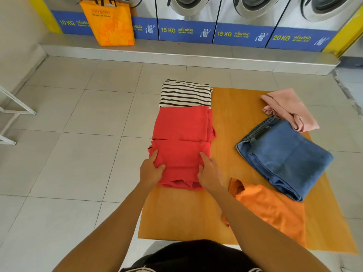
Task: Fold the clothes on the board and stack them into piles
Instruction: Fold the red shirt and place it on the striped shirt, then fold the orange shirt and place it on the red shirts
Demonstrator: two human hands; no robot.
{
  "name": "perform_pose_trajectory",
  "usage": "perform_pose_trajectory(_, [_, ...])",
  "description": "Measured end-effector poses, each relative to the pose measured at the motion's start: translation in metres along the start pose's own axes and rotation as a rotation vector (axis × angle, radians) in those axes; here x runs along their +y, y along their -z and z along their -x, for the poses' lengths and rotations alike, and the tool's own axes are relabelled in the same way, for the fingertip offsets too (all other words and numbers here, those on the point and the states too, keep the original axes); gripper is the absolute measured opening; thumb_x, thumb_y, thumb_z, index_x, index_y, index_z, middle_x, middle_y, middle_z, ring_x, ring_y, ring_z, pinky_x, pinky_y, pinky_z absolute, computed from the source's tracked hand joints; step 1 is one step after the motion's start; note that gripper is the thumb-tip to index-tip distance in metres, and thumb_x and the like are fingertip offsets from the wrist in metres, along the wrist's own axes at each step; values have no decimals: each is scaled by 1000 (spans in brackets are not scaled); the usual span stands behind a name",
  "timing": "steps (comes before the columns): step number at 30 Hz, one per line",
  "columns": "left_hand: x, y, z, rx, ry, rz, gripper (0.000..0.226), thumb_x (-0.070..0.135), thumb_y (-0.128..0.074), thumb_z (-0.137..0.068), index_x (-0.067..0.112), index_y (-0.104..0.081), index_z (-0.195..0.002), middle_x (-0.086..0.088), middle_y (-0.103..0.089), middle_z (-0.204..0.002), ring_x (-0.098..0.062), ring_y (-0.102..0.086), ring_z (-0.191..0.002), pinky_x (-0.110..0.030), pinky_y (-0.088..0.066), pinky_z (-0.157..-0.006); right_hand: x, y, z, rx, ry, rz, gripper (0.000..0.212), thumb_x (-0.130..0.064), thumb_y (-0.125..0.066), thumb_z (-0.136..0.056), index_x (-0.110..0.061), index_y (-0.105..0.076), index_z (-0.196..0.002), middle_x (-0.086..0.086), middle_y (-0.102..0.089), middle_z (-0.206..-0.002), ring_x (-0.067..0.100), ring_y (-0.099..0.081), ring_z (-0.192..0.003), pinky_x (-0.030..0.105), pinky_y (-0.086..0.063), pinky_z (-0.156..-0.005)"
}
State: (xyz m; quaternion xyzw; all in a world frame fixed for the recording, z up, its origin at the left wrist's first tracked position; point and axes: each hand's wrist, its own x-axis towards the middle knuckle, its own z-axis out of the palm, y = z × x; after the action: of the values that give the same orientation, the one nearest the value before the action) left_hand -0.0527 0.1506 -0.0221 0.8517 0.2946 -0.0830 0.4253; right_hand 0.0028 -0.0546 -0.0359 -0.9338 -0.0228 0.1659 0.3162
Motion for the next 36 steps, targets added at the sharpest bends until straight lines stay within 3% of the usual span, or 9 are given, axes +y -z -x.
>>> perform_pose_trajectory(8, [3,-1,-10,40,49,-17,73,20,-61,-80,30,-38,-148,-14,-52,-124,-34,-52,-116,-39,-49,-89,13,-4,-5,-37,-19,14,56,-22,-50,-102,-33,-33,-155,13,-51,-116,21,-52,-83,35,-50,-80])
perform_pose_trajectory(12, [25,-8,16,205,-28,21,50,10,-57,-82,27,-57,-129,-13,-35,-145,-31,-33,-133,-48,-45,-100,15,8,13,46,-20,-73,47,-18,-52,-100,-30,-49,-145,7,-50,-114,19,-56,-89,29,-48,-82])
perform_pose_trajectory(14, [34,-20,30,226,-63,-19,48,14,-58,-82,30,-56,-127,-13,-24,-155,-32,-22,-143,-54,-37,-110,20,17,26,127,-28,-108,40,-17,-53,-98,-27,-57,-136,4,-52,-117,18,-60,-93,28,-51,-83])
perform_pose_trajectory(19, [63,-48,52,215,-171,-172,54,19,-63,-78,28,-52,-130,-19,-5,-163,-35,2,-152,-54,-6,-123,48,45,68,312,-71,-165,25,-11,-58,-95,-20,-71,-114,1,-61,-110,1,-56,-82,2,-39,-73])
perform_pose_trajectory(22, [85,-63,56,224,-250,-247,54,21,-65,-77,25,-54,-129,-22,-12,-162,-35,-4,-151,-50,-5,-123,74,66,88,401,-122,-164,23,-13,-57,-95,-23,-74,-107,-4,-67,-107,0,-56,-88,2,-37,-77])
perform_pose_trajectory(24, [101,-75,64,102,-288,-179,43,19,-63,-82,21,-59,-125,-19,-34,-153,-34,-25,-145,-44,-24,-118,92,81,101,436,-190,-174,24,-12,-58,-95,-23,-73,-110,-4,-65,-111,4,-58,-91,1,-37,-75])
perform_pose_trajectory(27, [114,-111,82,-205,-382,-132,37,20,-58,-86,21,-63,-123,-10,-61,-124,-27,-54,-120,-38,-43,-100,122,100,120,474,-265,-182,25,-12,-58,-95,-22,-73,-112,-2,-62,-116,9,-61,-93,4,-37,-73])
perform_pose_trajectory(31, [118,-169,107,-521,-395,-238,53,49,-55,-86,37,-52,-138,-8,-50,-141,-27,-50,-127,-42,-43,-107,161,118,136,500,-331,-157,29,-17,-59,-95,-23,-68,-123,4,-58,-124,21,-59,-112,22,-45,-86])
perform_pose_trajectory(36, [116,-204,125,-365,-242,-362,77,57,-65,-83,43,-30,-149,-16,-31,-140,-38,-40,-125,-45,-42,-103,197,135,143,395,-495,-52,54,-43,-60,-91,-35,-46,-143,7,-45,-134,29,-40,-129,44,-42,-104])
